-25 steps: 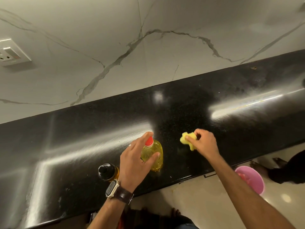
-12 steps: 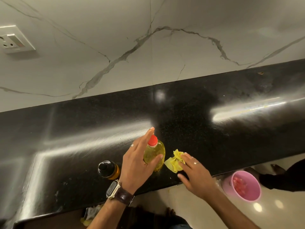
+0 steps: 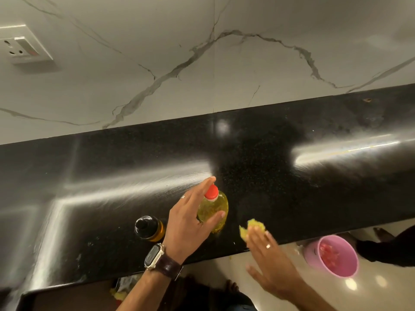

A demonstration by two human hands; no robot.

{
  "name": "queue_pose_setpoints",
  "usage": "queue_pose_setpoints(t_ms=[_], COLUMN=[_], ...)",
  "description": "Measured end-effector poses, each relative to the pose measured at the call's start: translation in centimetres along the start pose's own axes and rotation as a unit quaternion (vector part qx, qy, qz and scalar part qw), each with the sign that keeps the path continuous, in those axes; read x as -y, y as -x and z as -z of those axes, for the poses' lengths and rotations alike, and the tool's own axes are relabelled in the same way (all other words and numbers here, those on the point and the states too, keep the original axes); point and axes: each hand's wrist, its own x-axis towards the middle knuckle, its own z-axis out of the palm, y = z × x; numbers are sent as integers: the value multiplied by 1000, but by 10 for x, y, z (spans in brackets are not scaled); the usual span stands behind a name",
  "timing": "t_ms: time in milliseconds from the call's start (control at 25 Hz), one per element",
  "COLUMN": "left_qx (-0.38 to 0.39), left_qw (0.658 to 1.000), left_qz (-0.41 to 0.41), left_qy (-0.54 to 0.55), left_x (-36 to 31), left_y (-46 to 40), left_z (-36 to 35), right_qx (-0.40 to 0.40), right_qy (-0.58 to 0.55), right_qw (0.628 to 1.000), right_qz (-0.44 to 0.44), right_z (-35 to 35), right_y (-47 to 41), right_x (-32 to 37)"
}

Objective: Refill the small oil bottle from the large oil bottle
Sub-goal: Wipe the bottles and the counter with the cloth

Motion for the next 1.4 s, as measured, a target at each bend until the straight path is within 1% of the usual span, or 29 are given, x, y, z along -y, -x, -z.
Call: queue_pose_setpoints(t_ms=[80, 120, 200, 320, 400, 440, 520, 600, 640, 720, 840, 1000, 1120, 1200, 1280, 1400], left_qx=[-1, 1, 3, 3, -2, -6, -5, 14, 26, 30, 9, -42, -92, -111, -115, -93], left_qw=[1000, 1000, 1000, 1000, 1000, 999, 998, 995, 992, 988, 988, 987, 986, 986, 985, 986], left_qz=[0, 2, -1, 7, 13, 21, 47, 72, 82, 96, 98, 103, 97, 98, 113, 129], left_qy=[3, 6, 11, 15, 23, 28, 47, 72, 88, 116, 115, 112, 103, 83, 66, 53], left_x=[1, 1, 0, 2, 3, 3, 5, 8, 11, 15, 16, 13, 15, 16, 20, 26], left_y=[0, 1, 1, 1, 1, 1, 1, -1, -1, -1, -3, -21, -57, -83, -101, -112], left_z=[-1, -1, 0, 0, -3, -5, -9, -13, -16, -20, -23, -18, -13, -12, -14, -15], right_qx=[30, 29, 15, 34, 40, 41, 34, 27, 24, 15, 24, 19, 23, 20, 10, 2], right_qy=[7, 22, 48, 64, 70, 63, 54, 35, 23, 7, 5, -12, -11, -11, -13, -16], right_qw=[997, 996, 998, 997, 996, 996, 998, 998, 998, 999, 999, 1000, 1000, 1000, 1000, 999], right_qz=[72, 82, 49, -19, -42, -38, 5, 46, 52, 44, 27, 9, -6, -14, -17, -39], right_z=[-2, 8, 35, 70, 75, 73, 60, 40, 30, 12, 3, 8, 7, 6, 4, -2], right_y=[-15, -38, -90, -151, -171, -174, -156, -117, -95, -56, -28, -28, -28, -27, -29, -28], right_x=[12, 11, -6, -47, -57, -53, -40, -27, -23, -16, -7, 0, 3, 4, 5, 12])
